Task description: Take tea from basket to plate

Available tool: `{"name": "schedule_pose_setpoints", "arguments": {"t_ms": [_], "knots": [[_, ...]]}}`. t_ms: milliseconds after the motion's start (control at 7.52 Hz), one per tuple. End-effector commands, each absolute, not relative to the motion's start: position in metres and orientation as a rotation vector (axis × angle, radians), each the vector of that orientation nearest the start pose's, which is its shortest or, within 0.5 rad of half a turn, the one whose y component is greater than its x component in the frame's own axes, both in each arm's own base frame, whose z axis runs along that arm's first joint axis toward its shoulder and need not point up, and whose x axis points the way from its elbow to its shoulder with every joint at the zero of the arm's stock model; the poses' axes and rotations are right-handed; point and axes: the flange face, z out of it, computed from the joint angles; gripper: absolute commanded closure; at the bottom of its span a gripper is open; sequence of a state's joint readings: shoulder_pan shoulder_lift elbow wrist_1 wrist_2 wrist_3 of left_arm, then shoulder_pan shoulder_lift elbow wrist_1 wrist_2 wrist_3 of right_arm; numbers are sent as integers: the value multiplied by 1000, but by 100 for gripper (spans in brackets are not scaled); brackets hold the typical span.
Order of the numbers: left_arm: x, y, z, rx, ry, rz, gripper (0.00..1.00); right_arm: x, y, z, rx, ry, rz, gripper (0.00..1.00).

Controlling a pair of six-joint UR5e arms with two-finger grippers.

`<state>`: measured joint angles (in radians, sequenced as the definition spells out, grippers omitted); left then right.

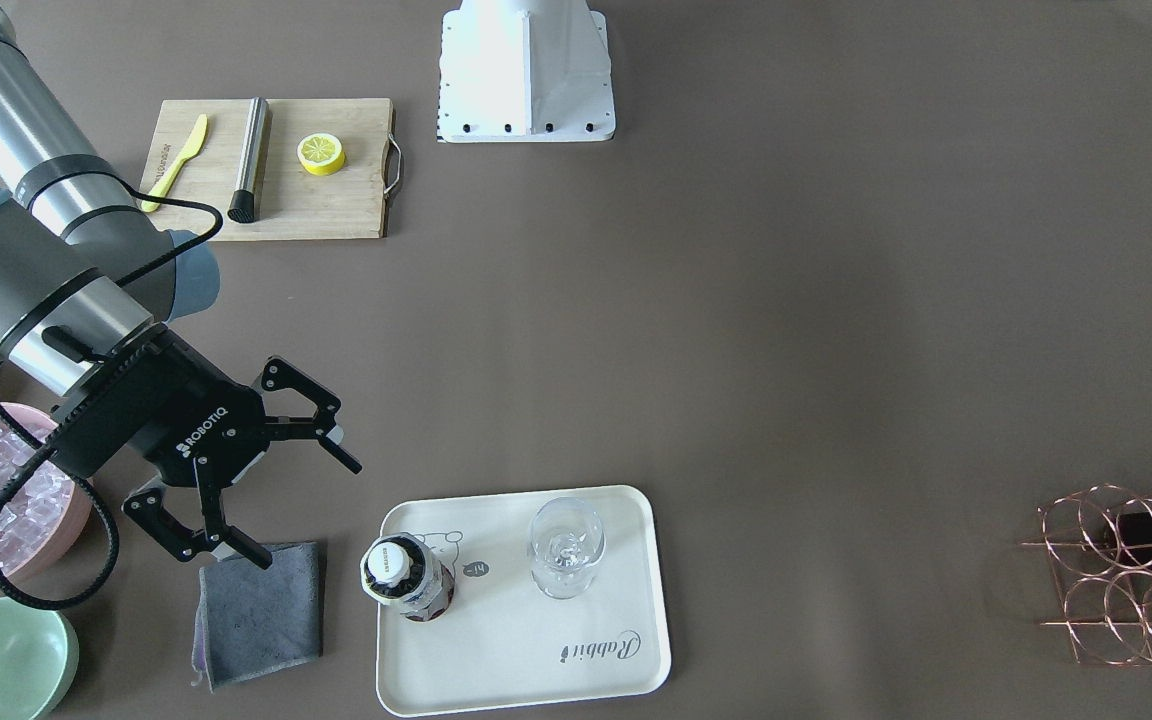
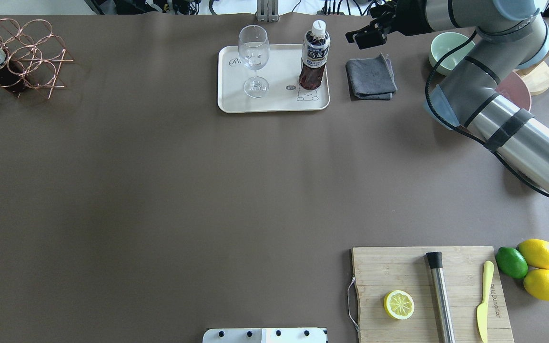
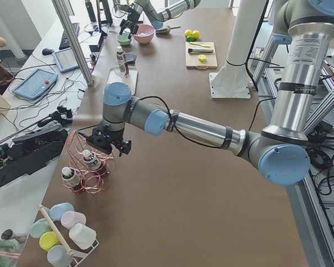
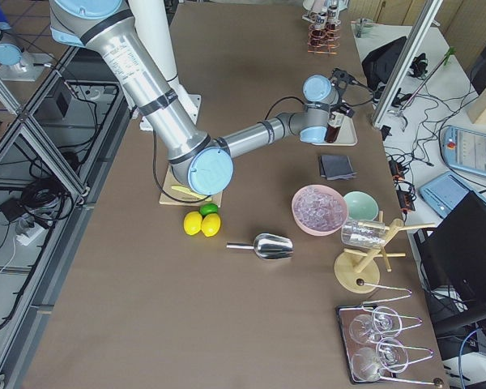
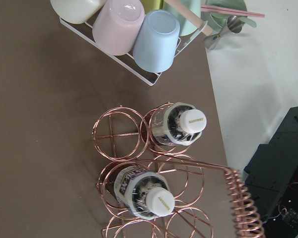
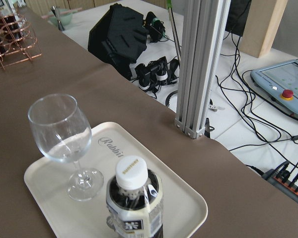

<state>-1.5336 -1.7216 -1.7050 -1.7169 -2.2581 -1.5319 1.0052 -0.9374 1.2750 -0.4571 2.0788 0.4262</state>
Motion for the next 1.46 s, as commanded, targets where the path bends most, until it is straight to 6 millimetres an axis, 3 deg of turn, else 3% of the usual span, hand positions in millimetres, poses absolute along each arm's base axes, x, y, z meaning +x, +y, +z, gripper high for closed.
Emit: {"name": "schedule_pose_setpoints", "arguments": {"t_ms": [0, 133, 266, 399, 532, 665, 798, 1064, 1197, 1330], "knots": [[-44, -502, 525, -181, 862, -1009, 2, -277, -663, 353, 783, -969, -550, 0], [-43, -476, 538, -167, 863, -910, 2, -248, -668, 390, 659, -959, -496, 0], [-45, -468, 550, -112, 849, -768, 2, -218, -668, 428, 533, -966, -448, 0], [-47, -448, 574, -76, 827, -626, 2, -181, -668, 466, 446, -926, -467, 0], [-50, -446, 575, -18, 805, -519, 2, -143, -673, 489, 434, -861, -565, 0], [-52, -435, 585, 6, 780, -448, 2, -116, -670, 497, 392, -827, -617, 0], [-52, -428, 590, 30, 775, -375, 2, -109, -651, 486, 309, -826, -583, 0], [-50, -417, 603, 6, 771, -366, 2, -103, -625, 446, 182, -829, -533, 0], [-48, -413, 609, -10, 771, -372, 2, -96, -599, 444, 156, -827, -521, 0], [-48, -414, 618, -30, 771, -383, 2, -85, -559, 457, 121, -826, -467, 0]]}}
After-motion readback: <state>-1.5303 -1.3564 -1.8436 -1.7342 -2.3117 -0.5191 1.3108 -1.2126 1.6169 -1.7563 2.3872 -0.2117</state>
